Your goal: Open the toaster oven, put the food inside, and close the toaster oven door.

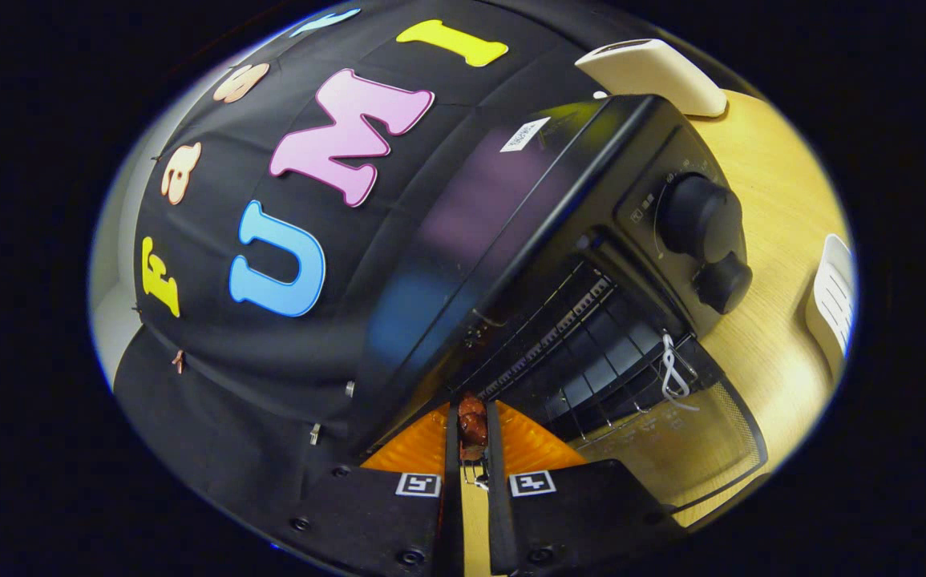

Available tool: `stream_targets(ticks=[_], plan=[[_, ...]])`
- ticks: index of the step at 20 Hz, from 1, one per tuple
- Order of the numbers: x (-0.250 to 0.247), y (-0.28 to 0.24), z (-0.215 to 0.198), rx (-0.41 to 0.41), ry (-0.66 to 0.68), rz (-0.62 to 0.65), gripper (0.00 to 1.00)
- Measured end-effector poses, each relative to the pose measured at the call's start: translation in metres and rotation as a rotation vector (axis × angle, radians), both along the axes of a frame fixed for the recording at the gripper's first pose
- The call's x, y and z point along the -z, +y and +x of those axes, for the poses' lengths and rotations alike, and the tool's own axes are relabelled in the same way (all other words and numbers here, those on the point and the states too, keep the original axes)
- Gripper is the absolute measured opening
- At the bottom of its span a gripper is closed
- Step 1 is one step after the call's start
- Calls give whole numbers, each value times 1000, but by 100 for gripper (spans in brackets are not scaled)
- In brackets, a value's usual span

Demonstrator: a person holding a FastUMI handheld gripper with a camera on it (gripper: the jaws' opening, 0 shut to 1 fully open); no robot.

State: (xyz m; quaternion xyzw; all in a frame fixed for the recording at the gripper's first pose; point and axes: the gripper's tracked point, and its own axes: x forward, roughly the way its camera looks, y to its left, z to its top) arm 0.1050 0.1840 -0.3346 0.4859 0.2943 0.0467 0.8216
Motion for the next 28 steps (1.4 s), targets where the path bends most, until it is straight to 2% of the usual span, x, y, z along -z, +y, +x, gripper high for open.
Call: stream_targets(ticks=[5, 9, 10, 15, 18, 19, 22, 24, 28], plan=[[15, -19, 15, 91, -7, -49, 17], [22, -28, 5, 100, 12, -100, 18], [30, -27, 6, 98, 30, -124, 23], [34, -34, -7, 86, 61, -181, 63], [28, -34, -16, 78, 69, -185, 93], [27, -34, -17, 73, 71, -183, 96], [21, -33, -30, 62, 78, -172, 97], [2, -23, -39, 51, 68, -90, 97], [-39, -9, -65, -16, 9, -36, 97]])
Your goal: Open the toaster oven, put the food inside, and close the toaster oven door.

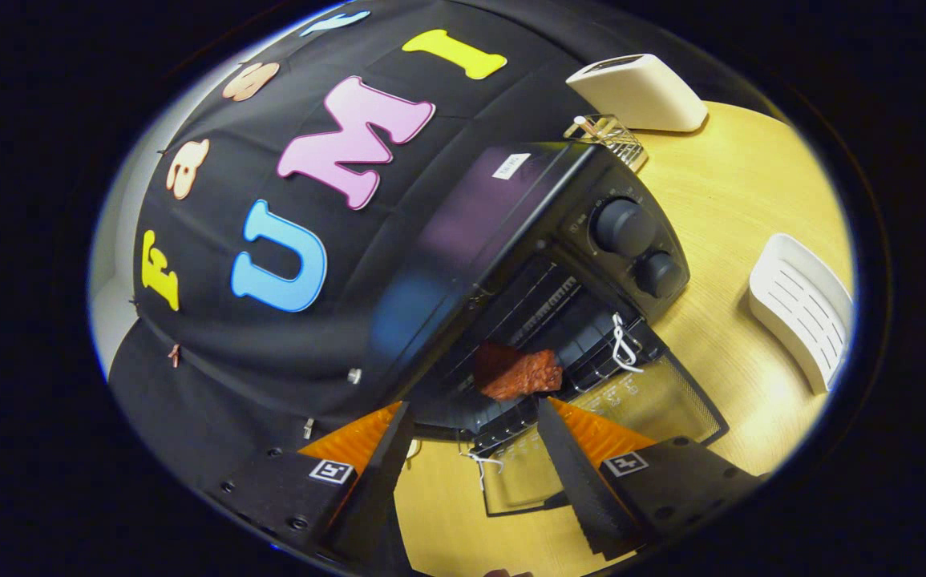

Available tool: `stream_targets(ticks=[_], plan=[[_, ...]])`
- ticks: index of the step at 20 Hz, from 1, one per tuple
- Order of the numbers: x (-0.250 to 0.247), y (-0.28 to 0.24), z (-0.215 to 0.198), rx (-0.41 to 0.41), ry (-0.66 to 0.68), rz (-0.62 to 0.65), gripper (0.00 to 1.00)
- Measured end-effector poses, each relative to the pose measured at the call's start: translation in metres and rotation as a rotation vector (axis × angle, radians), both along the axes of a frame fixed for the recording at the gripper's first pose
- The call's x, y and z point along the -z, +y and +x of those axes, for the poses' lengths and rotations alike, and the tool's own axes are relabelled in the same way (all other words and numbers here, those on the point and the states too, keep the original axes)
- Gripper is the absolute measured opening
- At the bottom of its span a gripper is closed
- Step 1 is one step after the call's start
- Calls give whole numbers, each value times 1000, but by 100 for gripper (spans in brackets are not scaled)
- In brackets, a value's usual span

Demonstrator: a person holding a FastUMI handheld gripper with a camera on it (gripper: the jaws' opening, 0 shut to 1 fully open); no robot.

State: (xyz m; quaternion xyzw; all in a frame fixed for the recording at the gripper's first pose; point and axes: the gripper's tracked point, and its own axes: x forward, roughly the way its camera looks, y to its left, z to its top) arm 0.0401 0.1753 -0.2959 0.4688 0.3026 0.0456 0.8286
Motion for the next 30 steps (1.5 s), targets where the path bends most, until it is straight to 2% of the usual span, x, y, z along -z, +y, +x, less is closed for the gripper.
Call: stream_targets(ticks=[4, 10, 13, 19, 26, 30], plan=[[-20, 11, -37, -89, -14, 14, 97], [2, 21, -97, -267, 58, -118, 97], [29, 22, -117, -338, 126, -246, 97], [97, 9, -145, -502, 262, -623, 98], [149, -10, -121, -431, 341, -818, 99], [161, -20, -98, -389, 318, -876, 99]])
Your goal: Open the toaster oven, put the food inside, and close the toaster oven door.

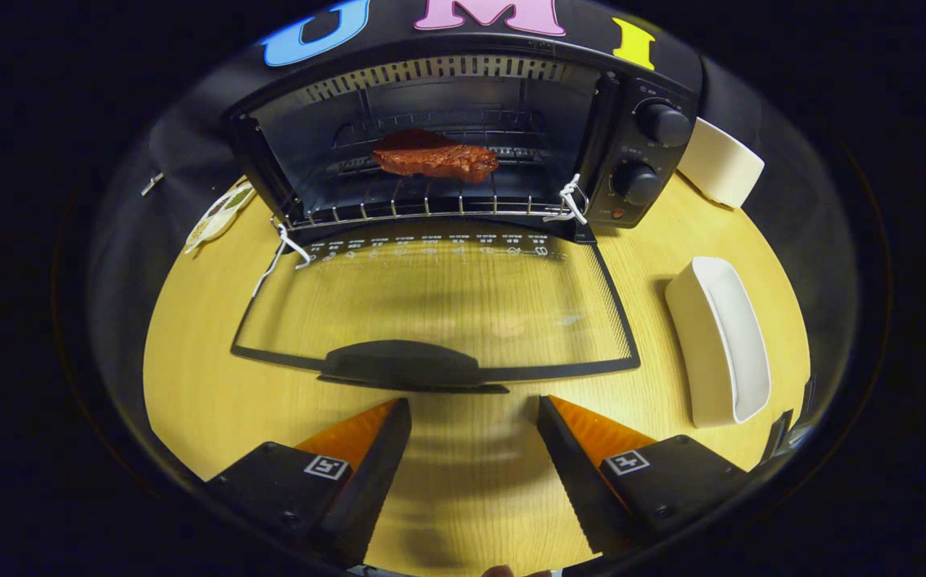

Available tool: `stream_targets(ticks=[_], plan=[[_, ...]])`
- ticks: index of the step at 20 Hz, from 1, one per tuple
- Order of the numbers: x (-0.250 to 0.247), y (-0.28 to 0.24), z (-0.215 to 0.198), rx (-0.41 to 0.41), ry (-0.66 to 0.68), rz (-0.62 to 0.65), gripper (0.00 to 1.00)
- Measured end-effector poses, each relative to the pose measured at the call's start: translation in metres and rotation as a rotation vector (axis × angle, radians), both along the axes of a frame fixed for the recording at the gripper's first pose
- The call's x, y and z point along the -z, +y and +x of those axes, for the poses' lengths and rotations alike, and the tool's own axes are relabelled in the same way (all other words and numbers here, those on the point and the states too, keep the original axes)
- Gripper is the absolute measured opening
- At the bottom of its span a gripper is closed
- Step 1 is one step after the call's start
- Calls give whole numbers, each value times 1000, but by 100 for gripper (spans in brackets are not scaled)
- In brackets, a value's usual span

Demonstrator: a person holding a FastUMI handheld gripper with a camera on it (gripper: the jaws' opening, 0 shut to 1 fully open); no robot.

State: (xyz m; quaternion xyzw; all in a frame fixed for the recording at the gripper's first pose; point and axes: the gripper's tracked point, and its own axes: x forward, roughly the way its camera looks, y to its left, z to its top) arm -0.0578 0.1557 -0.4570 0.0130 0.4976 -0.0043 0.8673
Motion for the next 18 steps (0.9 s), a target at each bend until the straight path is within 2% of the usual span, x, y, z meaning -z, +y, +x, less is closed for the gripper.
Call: stream_targets(ticks=[2, 7, 12, 18], plan=[[-1, 1, -2, -12, 7, -2, 99], [-34, 2, 0, -73, -110, -36, 99], [-80, 5, 4, -64, -217, 43, 98], [-144, 13, 38, -24, -342, 123, 98]])
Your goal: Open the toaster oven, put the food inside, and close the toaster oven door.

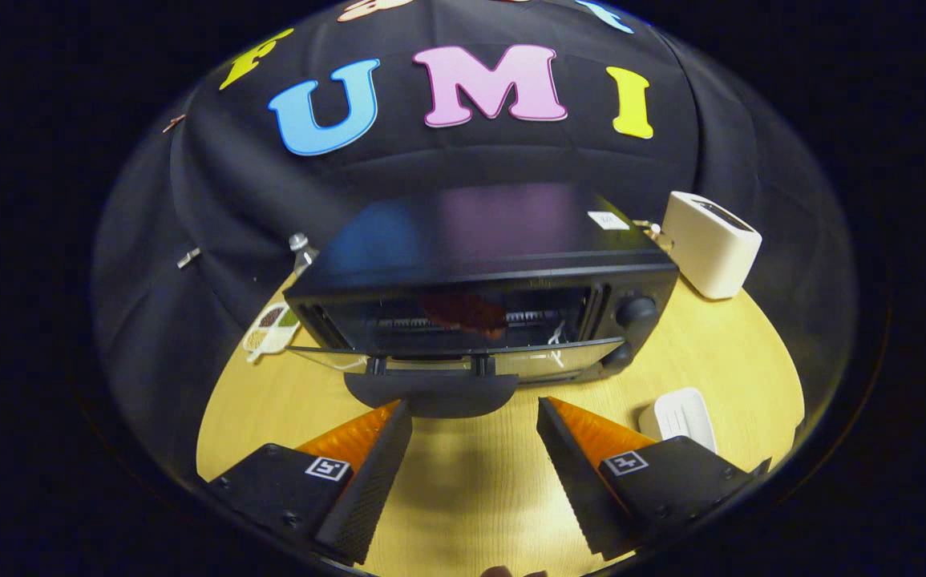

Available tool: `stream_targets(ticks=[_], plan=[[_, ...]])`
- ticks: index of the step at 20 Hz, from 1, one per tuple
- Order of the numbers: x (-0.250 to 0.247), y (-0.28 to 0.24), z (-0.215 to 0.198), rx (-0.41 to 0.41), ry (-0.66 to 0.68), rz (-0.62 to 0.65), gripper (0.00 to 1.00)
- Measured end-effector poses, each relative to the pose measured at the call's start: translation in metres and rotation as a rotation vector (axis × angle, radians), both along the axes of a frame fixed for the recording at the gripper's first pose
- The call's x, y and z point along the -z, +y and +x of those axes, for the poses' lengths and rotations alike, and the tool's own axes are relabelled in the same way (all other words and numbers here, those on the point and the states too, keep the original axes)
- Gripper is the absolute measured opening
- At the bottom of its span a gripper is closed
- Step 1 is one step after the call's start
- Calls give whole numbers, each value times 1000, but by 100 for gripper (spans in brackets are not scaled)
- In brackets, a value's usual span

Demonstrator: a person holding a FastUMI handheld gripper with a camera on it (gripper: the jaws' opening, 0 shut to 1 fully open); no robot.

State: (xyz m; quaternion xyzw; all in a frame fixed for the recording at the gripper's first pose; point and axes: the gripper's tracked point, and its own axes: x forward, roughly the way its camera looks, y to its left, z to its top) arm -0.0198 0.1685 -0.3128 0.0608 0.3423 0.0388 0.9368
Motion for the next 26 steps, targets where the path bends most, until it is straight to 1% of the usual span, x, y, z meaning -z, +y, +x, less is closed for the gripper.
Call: stream_targets(ticks=[4, 7, 11, 17, 26], plan=[[-41, 0, 21, 3, -80, 41, 99], [-55, -14, 13, 7, -126, 56, 99], [-92, -44, 0, -3, -218, 45, 98], [-183, -87, -9, -17, -398, 0, 98], [-293, -136, -27, 13, -579, -67, 98]])
